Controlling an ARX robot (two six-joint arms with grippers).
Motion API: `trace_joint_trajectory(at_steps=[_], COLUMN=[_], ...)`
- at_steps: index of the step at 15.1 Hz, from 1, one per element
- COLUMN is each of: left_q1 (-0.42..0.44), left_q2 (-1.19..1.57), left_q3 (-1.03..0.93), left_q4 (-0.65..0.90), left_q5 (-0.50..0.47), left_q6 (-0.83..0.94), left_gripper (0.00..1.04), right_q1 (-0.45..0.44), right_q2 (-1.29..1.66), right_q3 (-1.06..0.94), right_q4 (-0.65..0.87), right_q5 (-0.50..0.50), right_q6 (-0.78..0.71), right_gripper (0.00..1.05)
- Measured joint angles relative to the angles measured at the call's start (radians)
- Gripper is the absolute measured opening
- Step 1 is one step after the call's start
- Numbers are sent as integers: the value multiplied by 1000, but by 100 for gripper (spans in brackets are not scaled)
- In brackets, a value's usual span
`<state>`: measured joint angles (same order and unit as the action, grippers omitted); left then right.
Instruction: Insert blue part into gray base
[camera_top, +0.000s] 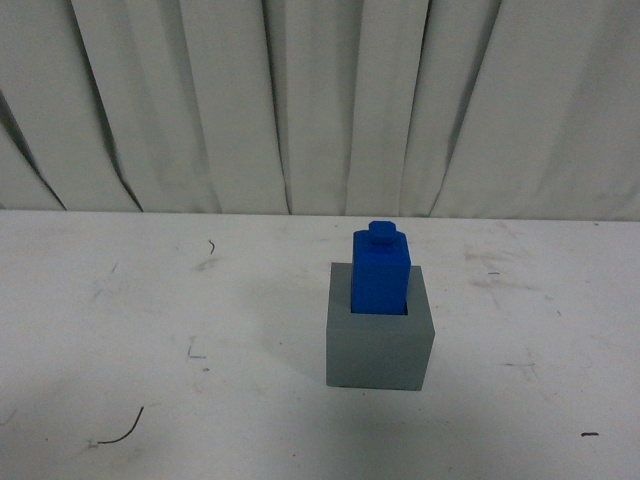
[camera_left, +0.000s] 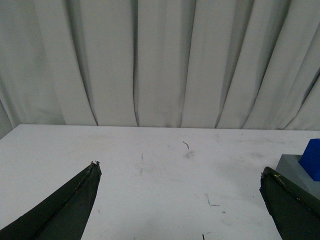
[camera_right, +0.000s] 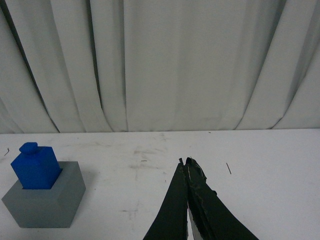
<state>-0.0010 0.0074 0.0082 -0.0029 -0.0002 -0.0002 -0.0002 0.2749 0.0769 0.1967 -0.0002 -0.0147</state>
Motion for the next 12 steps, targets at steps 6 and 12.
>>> trace_joint_trajectory(at_steps=[6, 12], left_q1=[0, 0], left_q2=[0, 0], left_q3=[0, 0], left_q4=[0, 0], left_q5=[0, 0], left_q6=[0, 0], left_gripper=[98, 98], right_q1=[0, 0], right_q2=[-114, -272], right_q3=[-50, -65], right_q4=[-58, -200], right_q5=[0, 1], right_q6=[0, 1], right_gripper=[2, 2])
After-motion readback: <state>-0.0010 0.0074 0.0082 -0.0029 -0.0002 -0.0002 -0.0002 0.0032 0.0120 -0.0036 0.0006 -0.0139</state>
